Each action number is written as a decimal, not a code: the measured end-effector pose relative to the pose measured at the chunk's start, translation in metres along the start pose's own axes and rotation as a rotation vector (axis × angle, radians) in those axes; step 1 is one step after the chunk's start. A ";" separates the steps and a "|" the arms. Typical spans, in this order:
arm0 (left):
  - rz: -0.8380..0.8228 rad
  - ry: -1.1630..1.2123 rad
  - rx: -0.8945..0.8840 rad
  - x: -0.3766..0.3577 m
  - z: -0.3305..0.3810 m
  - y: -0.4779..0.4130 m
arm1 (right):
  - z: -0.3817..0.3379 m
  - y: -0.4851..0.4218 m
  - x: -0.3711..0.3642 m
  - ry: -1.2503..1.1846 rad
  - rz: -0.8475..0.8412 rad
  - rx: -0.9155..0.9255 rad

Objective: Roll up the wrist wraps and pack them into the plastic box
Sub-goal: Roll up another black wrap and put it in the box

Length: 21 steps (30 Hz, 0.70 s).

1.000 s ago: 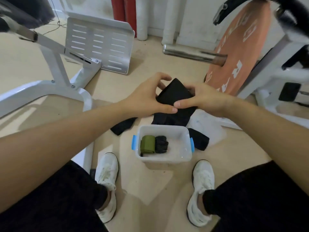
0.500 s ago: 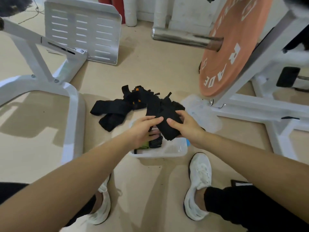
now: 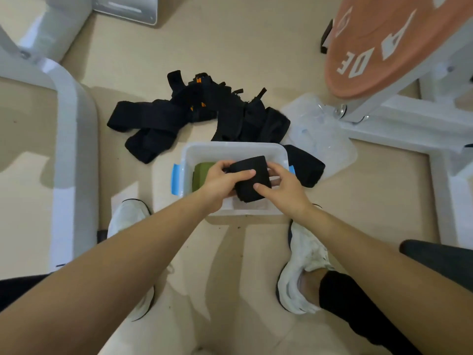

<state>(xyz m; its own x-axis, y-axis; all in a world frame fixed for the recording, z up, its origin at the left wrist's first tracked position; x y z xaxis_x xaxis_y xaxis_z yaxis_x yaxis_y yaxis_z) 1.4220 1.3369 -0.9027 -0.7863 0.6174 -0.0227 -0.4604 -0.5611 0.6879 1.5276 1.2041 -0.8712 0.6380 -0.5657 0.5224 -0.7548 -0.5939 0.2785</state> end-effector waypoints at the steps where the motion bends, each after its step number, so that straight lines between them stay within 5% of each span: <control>1: 0.014 -0.007 0.005 -0.002 -0.004 -0.009 | 0.005 -0.004 0.002 0.057 0.003 0.023; 7: 0.245 -0.242 -0.082 -0.028 -0.025 -0.053 | 0.036 -0.026 0.033 0.506 0.176 0.198; 12: 0.314 -0.591 -0.236 -0.068 -0.031 -0.062 | 0.063 -0.025 0.030 0.387 0.072 0.148; 21: 0.342 -0.775 -0.374 -0.063 -0.034 -0.069 | 0.073 -0.017 0.032 0.169 0.139 0.058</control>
<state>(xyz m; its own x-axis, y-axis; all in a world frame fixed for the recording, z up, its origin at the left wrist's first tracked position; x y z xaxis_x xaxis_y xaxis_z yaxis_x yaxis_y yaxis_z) 1.4892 1.3176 -0.9735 -0.4710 0.5056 0.7229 -0.4630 -0.8392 0.2853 1.5725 1.1542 -0.9184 0.4897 -0.5437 0.6816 -0.8207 -0.5514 0.1498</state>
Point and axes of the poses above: each hand's wrist, its own y-axis away from the middle knuckle, its own x-axis out of the back of the hand, z = x × y, the point moved 6 cm from there along -y, towards the middle knuckle, and after that the axes turned 8 degrees about z, right-handed, at the moved point
